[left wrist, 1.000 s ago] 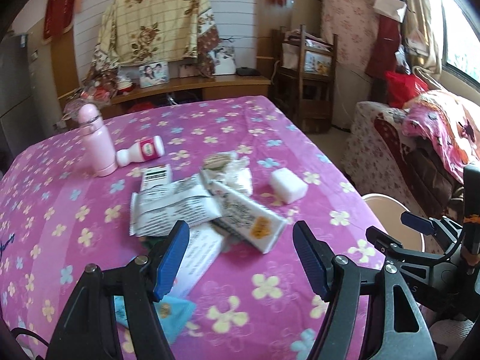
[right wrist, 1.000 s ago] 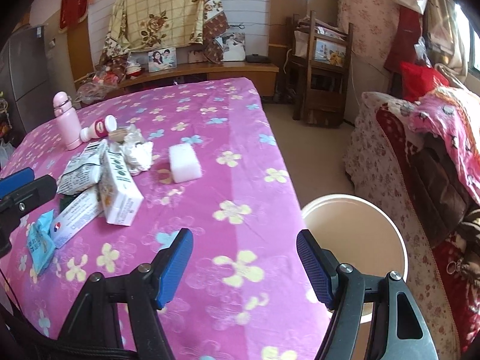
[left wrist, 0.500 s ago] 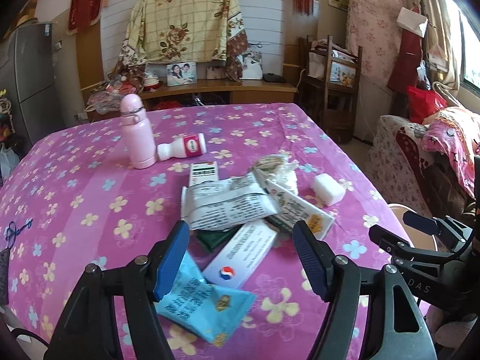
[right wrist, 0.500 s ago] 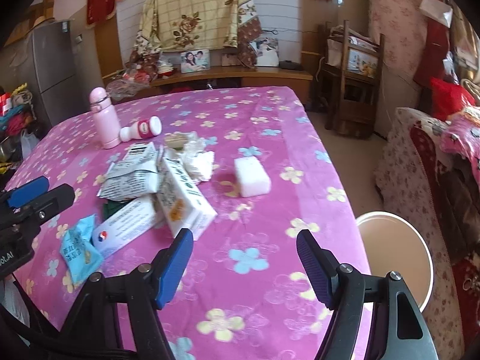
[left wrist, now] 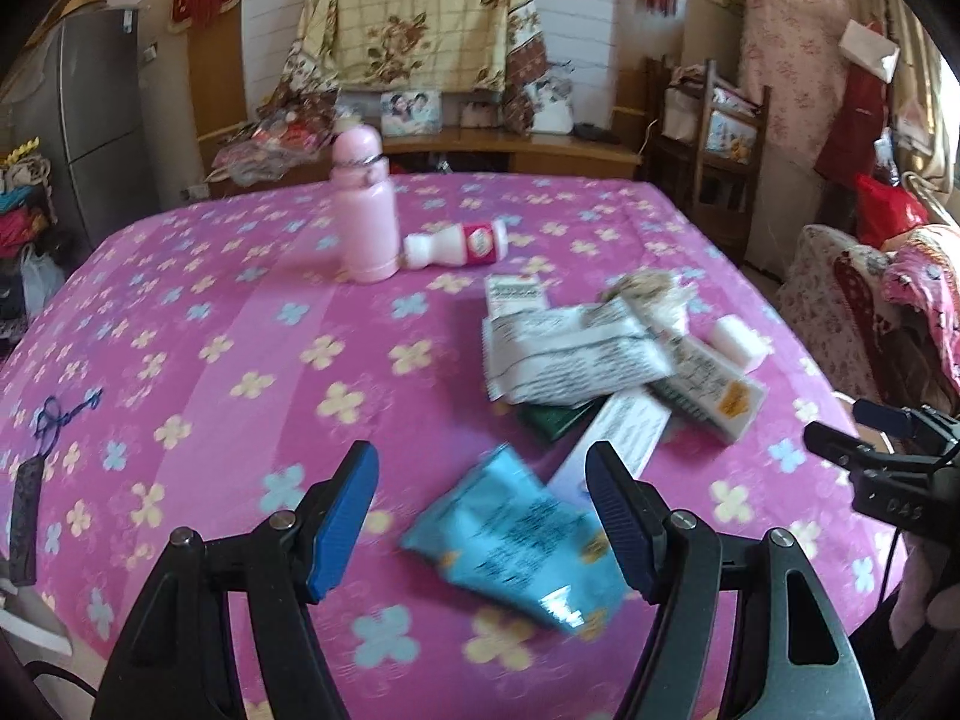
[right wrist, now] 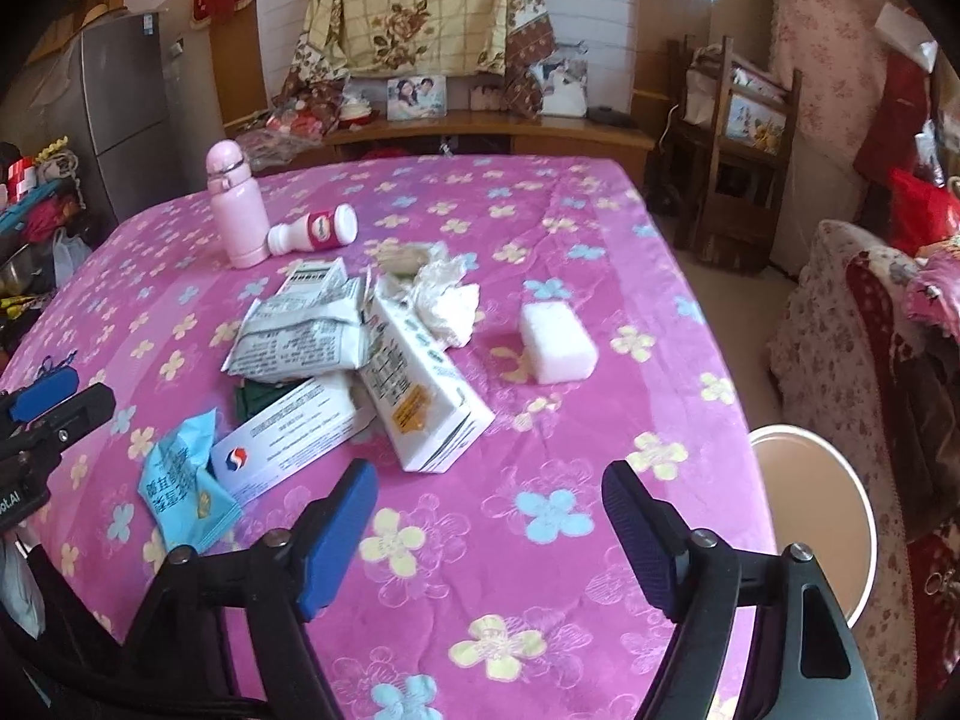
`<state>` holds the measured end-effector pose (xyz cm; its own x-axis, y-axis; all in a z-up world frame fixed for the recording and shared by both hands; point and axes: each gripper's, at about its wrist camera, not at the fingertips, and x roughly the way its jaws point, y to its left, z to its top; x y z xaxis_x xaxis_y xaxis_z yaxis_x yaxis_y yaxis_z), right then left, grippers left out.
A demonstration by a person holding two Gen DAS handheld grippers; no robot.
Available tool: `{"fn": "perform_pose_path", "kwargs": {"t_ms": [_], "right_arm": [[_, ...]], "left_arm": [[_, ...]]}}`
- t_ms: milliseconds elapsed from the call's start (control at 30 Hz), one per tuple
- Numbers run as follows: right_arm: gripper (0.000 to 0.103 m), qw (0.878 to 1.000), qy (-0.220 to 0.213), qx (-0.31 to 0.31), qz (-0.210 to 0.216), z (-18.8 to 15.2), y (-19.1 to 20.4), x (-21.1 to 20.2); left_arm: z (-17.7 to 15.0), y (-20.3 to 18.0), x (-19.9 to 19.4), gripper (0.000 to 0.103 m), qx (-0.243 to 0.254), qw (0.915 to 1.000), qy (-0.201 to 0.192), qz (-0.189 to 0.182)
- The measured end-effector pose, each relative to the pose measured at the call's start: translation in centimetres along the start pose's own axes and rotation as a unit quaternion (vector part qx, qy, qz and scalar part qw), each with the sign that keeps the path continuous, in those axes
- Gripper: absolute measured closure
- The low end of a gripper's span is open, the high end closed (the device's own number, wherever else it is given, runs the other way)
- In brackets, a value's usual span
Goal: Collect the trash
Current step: 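Move both grippers back over the table toward the blue bag and carton, then grasp the blue snack bag with the left gripper while the right grasps the white milk carton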
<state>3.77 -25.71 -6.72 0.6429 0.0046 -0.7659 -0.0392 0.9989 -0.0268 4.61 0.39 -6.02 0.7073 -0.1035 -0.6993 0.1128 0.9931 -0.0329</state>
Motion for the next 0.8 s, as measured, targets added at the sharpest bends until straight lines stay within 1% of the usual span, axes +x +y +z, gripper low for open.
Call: {"fn": "perform_pose_path", "kwargs": {"t_ms": [67, 167, 300, 367, 433, 567, 633, 733, 800], "right_arm": [[0.023, 1.000, 0.003, -0.005, 0.000, -0.2, 0.2, 0.3], [0.023, 1.000, 0.007, -0.008, 0.016, -0.4, 0.6, 0.7], [0.023, 0.999, 0.019, -0.018, 0.025, -0.4, 1.0, 1.2], [0.023, 0.999, 0.021, -0.026, 0.027, -0.5, 1.2, 1.2], [0.023, 0.999, 0.023, -0.025, 0.036, -0.5, 1.1, 1.3], [0.023, 0.998, 0.031, -0.014, 0.050, -0.7, 0.6, 1.6], [0.023, 0.997, 0.036, -0.008, 0.061, -0.8, 0.3, 1.7], [0.023, 0.997, 0.042, 0.007, 0.071, -0.6, -0.1, 1.9], [0.023, 0.996, 0.044, 0.011, 0.076, -0.6, 0.0, 2.0]], "left_arm": [[-0.4, 0.6, 0.3, 0.031, -0.002, 0.9999, 0.012, -0.003], [-1.4, 1.1, 0.6, 0.031, -0.012, 0.9993, 0.031, -0.019], [-2.7, 1.2, 1.6, 0.031, -0.039, 0.9965, 0.062, -0.039], [-3.7, 0.9, 2.4, 0.031, -0.043, 0.9946, 0.082, -0.047], [-4.5, 0.5, 2.9, 0.031, -0.035, 0.9942, 0.093, -0.039], [-5.4, 0.8, 3.8, 0.031, -0.018, 0.9933, 0.114, -0.007], [-5.2, 1.3, 4.6, 0.031, -0.015, 0.9923, 0.122, 0.011], [-4.6, 2.1, 5.7, 0.031, -0.019, 0.9911, 0.130, 0.018], [-4.4, 2.3, 6.2, 0.031, -0.013, 0.9909, 0.132, 0.026]]}}
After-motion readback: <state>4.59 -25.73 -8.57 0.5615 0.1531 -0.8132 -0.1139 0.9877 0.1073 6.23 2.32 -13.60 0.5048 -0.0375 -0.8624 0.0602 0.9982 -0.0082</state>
